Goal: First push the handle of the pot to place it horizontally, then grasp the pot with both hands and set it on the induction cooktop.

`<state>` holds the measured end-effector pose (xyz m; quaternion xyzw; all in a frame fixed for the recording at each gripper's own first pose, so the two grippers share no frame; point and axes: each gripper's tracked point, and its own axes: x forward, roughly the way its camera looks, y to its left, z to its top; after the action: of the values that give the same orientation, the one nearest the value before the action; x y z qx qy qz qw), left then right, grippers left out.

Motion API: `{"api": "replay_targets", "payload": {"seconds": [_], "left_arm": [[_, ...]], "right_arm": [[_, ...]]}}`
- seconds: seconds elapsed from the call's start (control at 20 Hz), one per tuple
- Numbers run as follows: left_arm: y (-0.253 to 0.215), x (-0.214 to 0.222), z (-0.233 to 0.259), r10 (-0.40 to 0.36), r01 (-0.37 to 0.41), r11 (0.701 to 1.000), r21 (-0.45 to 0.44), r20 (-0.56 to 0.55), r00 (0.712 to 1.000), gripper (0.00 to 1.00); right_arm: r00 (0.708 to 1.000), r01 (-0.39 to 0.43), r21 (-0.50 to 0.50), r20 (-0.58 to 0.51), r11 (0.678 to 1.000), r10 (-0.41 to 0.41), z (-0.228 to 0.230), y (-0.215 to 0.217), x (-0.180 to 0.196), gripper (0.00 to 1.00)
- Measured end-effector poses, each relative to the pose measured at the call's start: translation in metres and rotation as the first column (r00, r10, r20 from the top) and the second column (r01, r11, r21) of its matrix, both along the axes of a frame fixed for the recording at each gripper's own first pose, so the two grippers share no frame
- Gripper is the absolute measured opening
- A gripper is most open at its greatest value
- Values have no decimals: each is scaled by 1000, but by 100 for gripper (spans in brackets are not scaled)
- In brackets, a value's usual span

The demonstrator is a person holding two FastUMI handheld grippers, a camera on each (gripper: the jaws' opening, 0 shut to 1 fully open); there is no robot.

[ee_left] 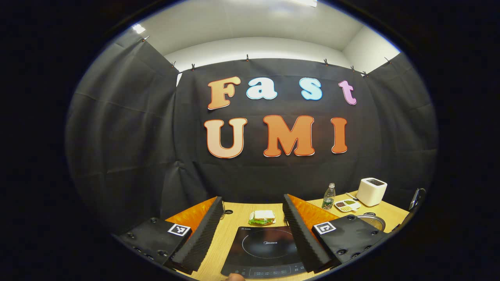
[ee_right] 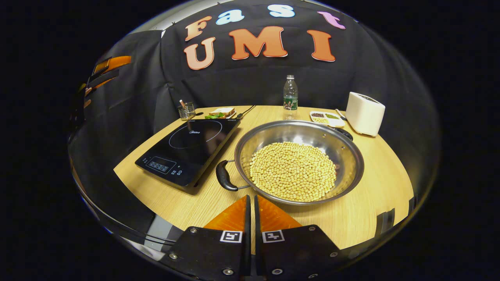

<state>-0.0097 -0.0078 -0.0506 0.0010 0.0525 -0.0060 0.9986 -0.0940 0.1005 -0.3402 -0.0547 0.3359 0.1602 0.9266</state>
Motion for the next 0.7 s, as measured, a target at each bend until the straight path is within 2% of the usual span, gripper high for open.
{"api": "replay_targets", "payload": {"seconds": [0.5,0.55,0.6,0.7], "left_arm": [[17,0,-6,42,-42,999,16,-6,999,99],[18,1,-7,42,-42,999,16,-6,999,96],[21,2,-8,45,-45,999,15,-8,999,99],[25,2,-7,52,-52,999,9,-11,999,99]], "right_arm": [[997,-46,-7,-56,999,45,-28,35,2,4],[998,-47,-10,-52,999,46,-27,36,3,4],[998,-48,-11,-49,999,48,-26,38,7,4],[998,-45,-19,-53,999,44,-26,40,8,4]]}}
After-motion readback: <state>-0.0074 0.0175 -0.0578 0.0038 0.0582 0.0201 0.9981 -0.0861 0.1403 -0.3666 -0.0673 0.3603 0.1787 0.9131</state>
